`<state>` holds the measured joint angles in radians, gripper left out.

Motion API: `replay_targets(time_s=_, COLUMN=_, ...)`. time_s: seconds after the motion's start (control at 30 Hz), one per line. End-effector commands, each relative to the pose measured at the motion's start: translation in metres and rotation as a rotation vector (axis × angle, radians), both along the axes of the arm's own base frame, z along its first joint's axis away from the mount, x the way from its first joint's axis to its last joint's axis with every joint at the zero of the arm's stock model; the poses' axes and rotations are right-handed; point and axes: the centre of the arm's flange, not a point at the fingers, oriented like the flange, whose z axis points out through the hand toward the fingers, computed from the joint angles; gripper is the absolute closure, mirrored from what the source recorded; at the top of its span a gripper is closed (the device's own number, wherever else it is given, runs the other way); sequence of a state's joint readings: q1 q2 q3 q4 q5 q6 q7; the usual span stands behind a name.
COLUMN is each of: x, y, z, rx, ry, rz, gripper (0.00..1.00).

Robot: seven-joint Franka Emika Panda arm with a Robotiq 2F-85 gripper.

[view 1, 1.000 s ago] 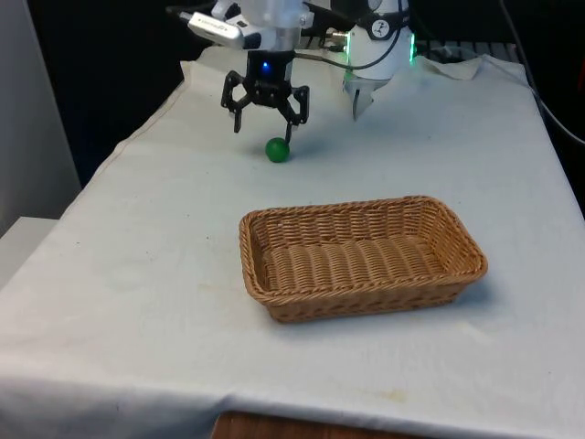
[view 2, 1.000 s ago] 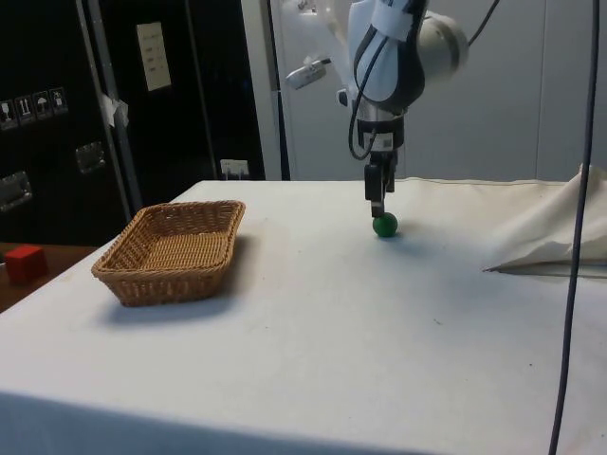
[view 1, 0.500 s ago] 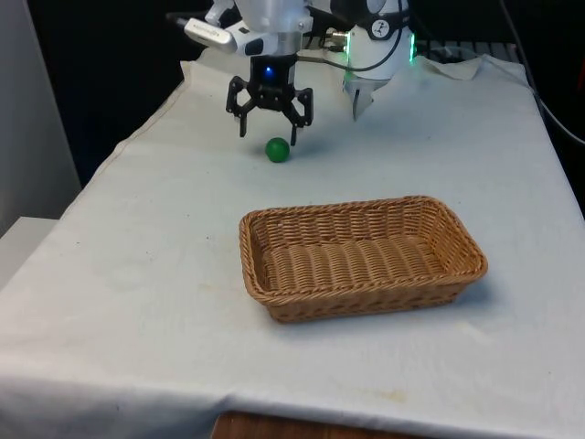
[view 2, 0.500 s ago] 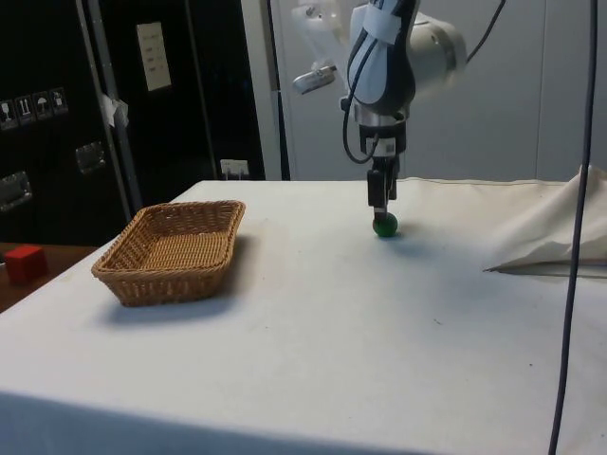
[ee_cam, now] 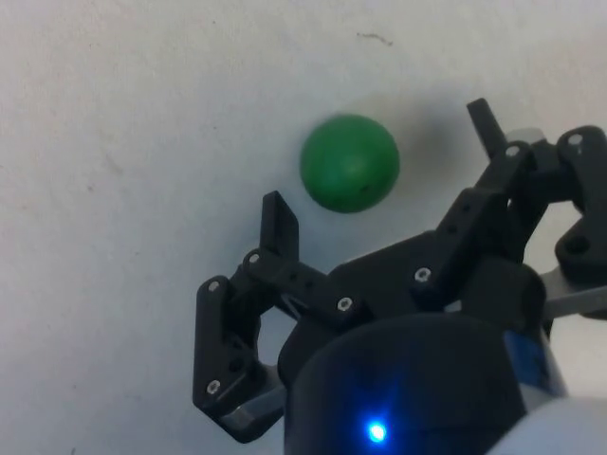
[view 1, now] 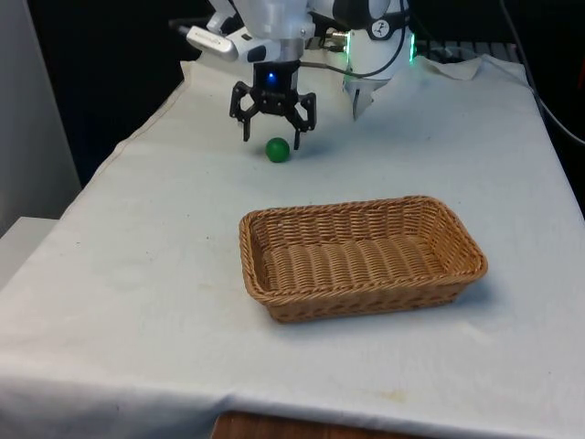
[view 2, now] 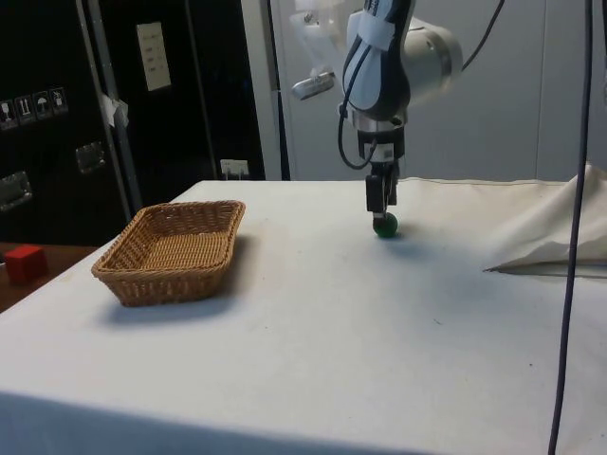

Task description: Pick up the ball and place it into the basket.

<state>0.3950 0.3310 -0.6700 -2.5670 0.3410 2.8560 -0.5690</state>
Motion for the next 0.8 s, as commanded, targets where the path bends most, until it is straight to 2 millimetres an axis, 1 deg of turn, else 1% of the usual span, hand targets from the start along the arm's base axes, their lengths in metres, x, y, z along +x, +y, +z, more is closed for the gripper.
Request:
replay_targets(time_s=0.0, x=0.0009, y=0.0039, z=0.0004, rx=0.02, ry=-0.012, rz=0.004, gripper=0.0)
replay_targets(time_s=0.13, x=0.0003, y=0.0034, z=-0.0015, rx=0.019, ry=-0.001, rz=0.002, gripper=0.0)
replay_targets(time_s=0.17, x=0.0002, y=0.0032, z=-0.0022, rx=0.018, ry=0.003, rz=0.001, gripper=0.01)
replay_targets(time_s=0.2, x=-0.0014, y=0.0016, z=-0.0052, rx=0.0, ry=0.014, rz=-0.001, gripper=0.08)
replay_targets(time_s=0.23, x=0.0, y=0.0032, z=-0.0026, rx=0.017, ry=0.004, rz=0.001, gripper=0.08)
replay_targets(time_s=0.3, x=-0.0003, y=0.0033, z=-0.003, rx=0.017, ry=0.007, rz=0.001, gripper=0.26)
replay_targets(time_s=0.37, x=-0.0005, y=0.003, z=-0.003, rx=0.018, ry=0.009, rz=-0.001, gripper=0.48)
replay_targets(time_s=0.43, x=-0.0005, y=0.003, z=-0.003, rx=0.018, ry=0.009, rz=-0.001, gripper=0.66)
replay_targets(time_s=0.47, x=-0.0002, y=0.003, z=-0.0028, rx=0.018, ry=0.009, rz=0.0, gripper=0.85)
replay_targets(time_s=0.5, x=0.0, y=0.0035, z=-0.0028, rx=0.018, ry=0.009, rz=0.0, gripper=0.94)
replay_targets(time_s=0.53, x=-0.0009, y=0.0018, z=-0.0052, rx=0.002, ry=0.017, rz=-0.001, gripper=1.0)
replay_targets(time_s=0.77, x=-0.0003, y=0.0027, z=-0.0027, rx=0.018, ry=0.01, rz=-0.002, gripper=0.98)
